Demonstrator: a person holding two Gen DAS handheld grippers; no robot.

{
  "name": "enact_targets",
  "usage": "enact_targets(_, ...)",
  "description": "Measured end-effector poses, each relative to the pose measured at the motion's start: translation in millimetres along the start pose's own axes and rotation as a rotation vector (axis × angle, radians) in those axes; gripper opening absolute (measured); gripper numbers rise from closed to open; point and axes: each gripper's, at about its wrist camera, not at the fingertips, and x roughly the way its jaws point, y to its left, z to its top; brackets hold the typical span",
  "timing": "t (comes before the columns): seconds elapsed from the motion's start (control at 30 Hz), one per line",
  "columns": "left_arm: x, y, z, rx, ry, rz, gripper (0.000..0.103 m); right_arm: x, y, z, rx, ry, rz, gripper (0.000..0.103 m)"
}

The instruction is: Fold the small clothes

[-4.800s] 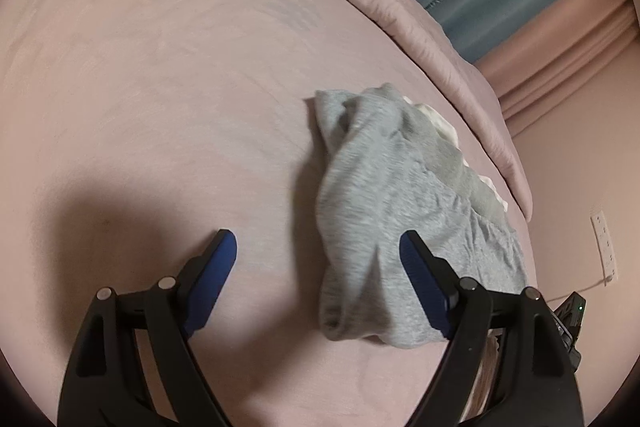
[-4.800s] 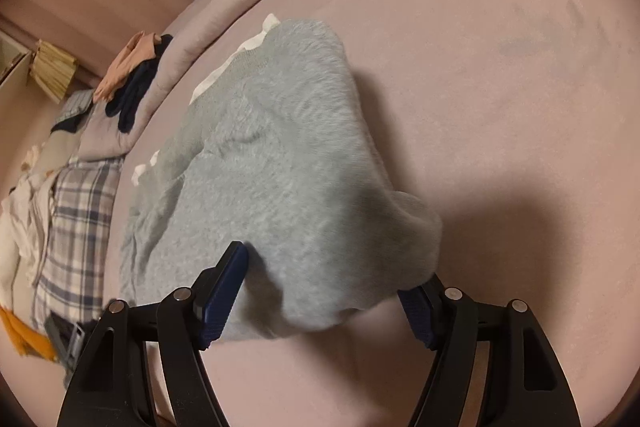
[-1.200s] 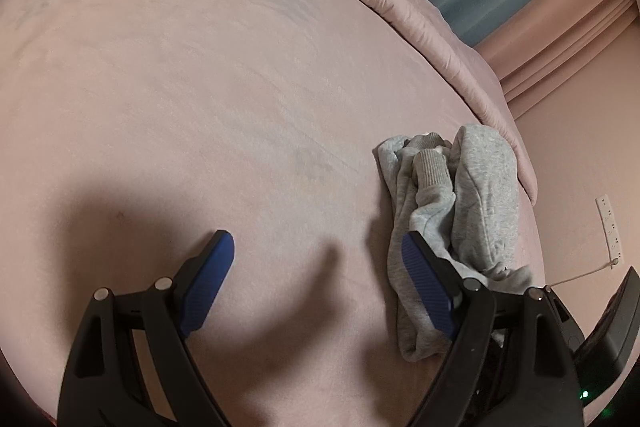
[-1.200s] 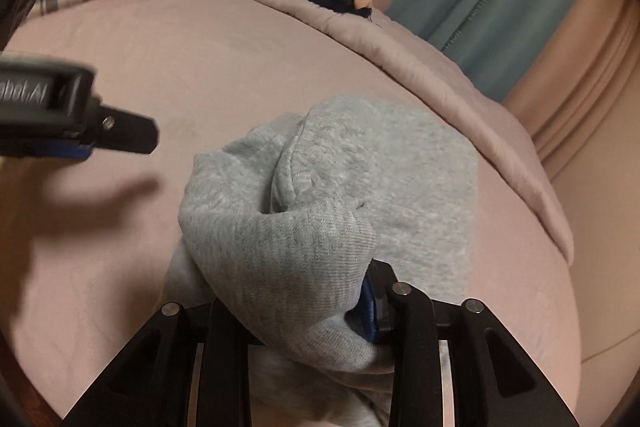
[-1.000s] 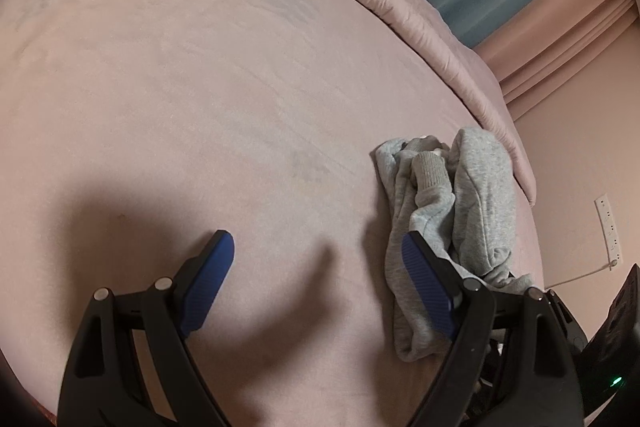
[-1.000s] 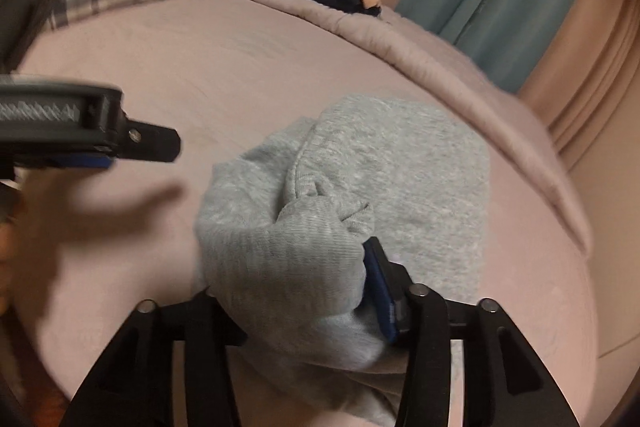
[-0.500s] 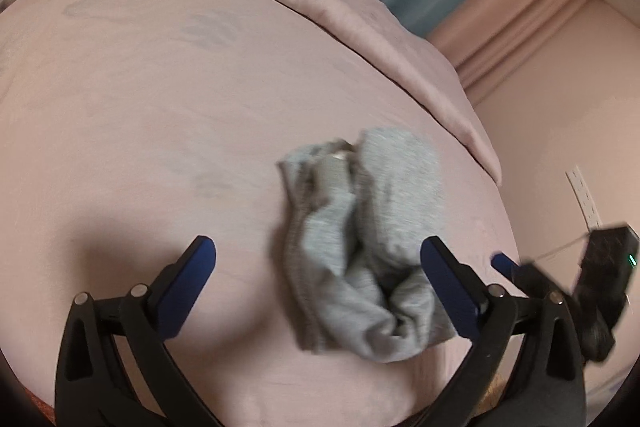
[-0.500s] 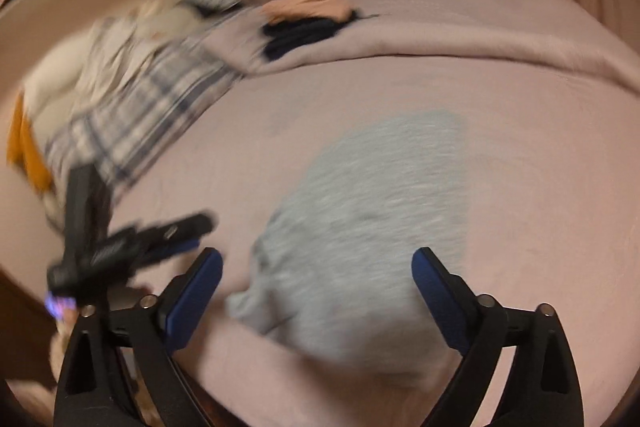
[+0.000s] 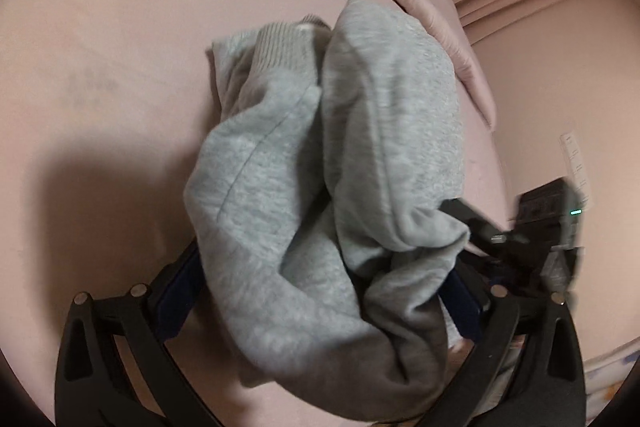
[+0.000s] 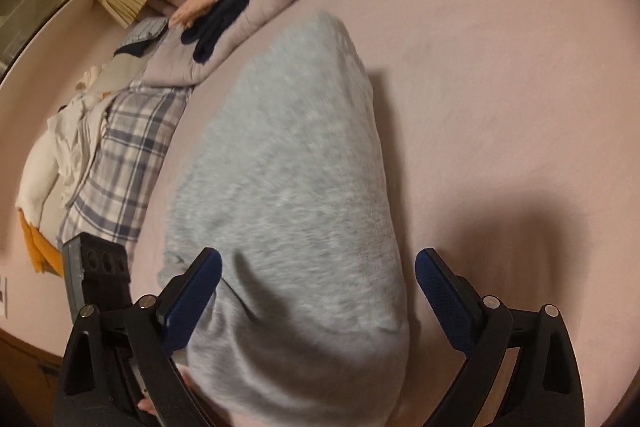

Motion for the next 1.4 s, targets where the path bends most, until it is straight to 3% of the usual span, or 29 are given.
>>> enact_targets(0.1,4.3,4.2,3.6,-0.023,0.002,-0.033,0.096,14.4,-5.3,2.0,0.026,0.024,0.027,0.098)
enact_targets(0.13,6.3,4.3,3.7,-0.026,0.004,-0.043,0.086,13.7,-4.2,2.9,0.012,0.014,0.035,0.095)
enact_targets(0.17,9.5,5.2,4.4,-0.038,0.005,-0.058,0.077,14.8,-0.9,2.9,-0.003,0.005,0.037,0.086)
enact_targets(0.23,14.9,4.8,3.5,-0.052,-0.009,-0.091,0.06,16.3,0.8,4.9,-0.008,0.011,0.047,0.079)
enact_targets(0.3,13.1,1.8,1.3,-0.047,-0.029,-0.095,0.058,15.2,1.1,5.4,-0.011,0.006,0.047,0.068)
enact_targets(0.37,7.4,-15.0,-4.7,0.033,-0.077,-0.053,0.054,8.7,3.8,4.1,-0.027,-0.013,0.054,0.054)
enact_targets(0.47,-2.7,-39.3,-13.4,0.114,-0.134,0.007,0.053,-4.2,14.3,2.1,-0.086,-0.052,0.039,0.044)
enact_targets(0.53,-10.8,-56.5,-18.9,0.156,-0.168,0.022,0.053,-13.5,20.3,1.3,-0.116,-0.08,0.019,0.044)
enact_targets(0.83,-36.9,-125.3,-31.0,0.376,-0.321,-0.027,0.053,-83.4,33.2,5.6,-0.2,-0.276,0.034,0.044)
enact_targets(1.03,-21.3,-135.2,-24.8,0.433,-0.327,-0.055,0.053,-107.0,23.8,12.8,-0.22,-0.377,0.018,0.044)
enact_targets(1.17,8.7,-124.2,-17.2,0.379,-0.247,-0.01,0.053,-92.2,4.1,21.2,-0.183,-0.336,-0.007,0.044)
enact_targets(1.4,51.9,-94.8,-11.9,0.29,-0.139,0.077,0.053,-35.2,-26.8,31.4,-0.094,-0.155,-0.081,0.045)
